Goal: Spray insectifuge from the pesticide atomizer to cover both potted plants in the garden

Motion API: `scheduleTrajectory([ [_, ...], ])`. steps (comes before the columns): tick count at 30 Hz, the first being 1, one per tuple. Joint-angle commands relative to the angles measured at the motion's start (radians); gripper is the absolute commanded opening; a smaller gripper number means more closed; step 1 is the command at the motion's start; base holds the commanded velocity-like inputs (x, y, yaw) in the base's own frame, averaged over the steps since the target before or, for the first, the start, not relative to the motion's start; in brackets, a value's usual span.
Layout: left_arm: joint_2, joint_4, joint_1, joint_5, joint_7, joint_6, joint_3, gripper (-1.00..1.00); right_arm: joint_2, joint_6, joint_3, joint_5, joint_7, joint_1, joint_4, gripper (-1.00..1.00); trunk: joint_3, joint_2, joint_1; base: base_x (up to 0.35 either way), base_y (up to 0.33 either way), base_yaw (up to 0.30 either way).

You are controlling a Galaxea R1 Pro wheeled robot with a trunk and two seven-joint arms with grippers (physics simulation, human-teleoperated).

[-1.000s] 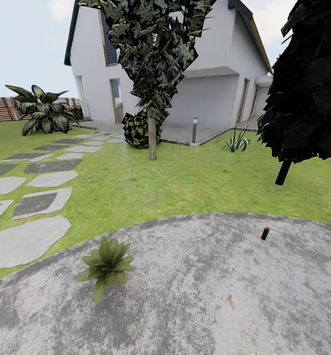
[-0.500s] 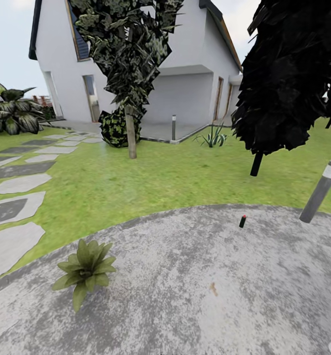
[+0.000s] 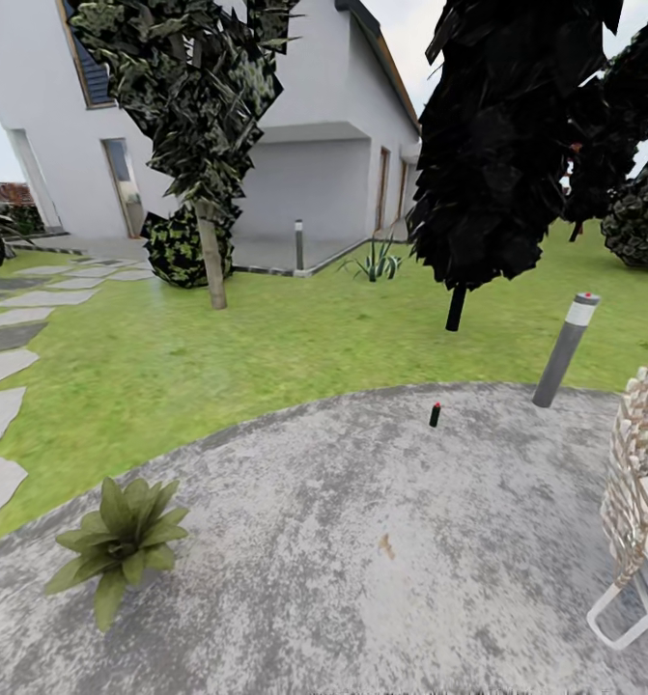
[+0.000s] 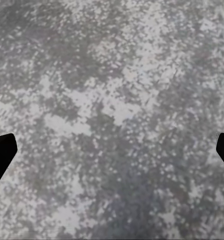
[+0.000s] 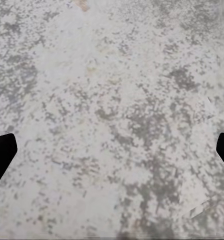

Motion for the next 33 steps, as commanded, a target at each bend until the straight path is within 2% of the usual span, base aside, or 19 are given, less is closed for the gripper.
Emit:
scheduleTrajectory([
  [1, 0.000, 0.000, 0.000, 0.000, 0.000, -0.003, 0.002, 1.00, 0.000, -0.003, -0.001, 0.000, 0.000, -0.001, 0.001, 1.00, -0.005, -0.008, 0.004, 0.000, 0.000, -0.277],
  [7, 0.000, 0.000, -0.001, 0.000, 0.000, -0.003, 0.002, 1.00, 0.000, -0.002, 0.000, 0.001, 0.000, -0.001, 0.001, 1.00, -0.026, -0.050, 0.027, 0.000, 0.000, -0.205],
  [21, -0.001, 0.000, -0.001, -0.002, 0.000, -0.003, 0.002, 1.00, -0.005, -0.003, 0.002, 0.006, 0.003, -0.001, 0.002, 1.00, -0.071, -0.148, 0.080, 0.000, 0.000, -0.013],
  [29, 0.000, -0.001, -0.001, -0.003, 0.000, -0.003, 0.002, 1.00, -0.003, -0.003, 0.002, 0.002, 0.005, -0.001, -0.001, 1.00, -0.071, -0.148, 0.080, 0.004, 0.000, 0.000],
  [33, 0.000, -0.001, -0.001, -0.003, 0.000, -0.003, 0.002, 1.00, -0.003, -0.003, 0.003, 0.003, 0.001, -0.001, -0.001, 1.00, -0.071, -0.148, 0.080, 0.259, -0.001, 0.000],
])
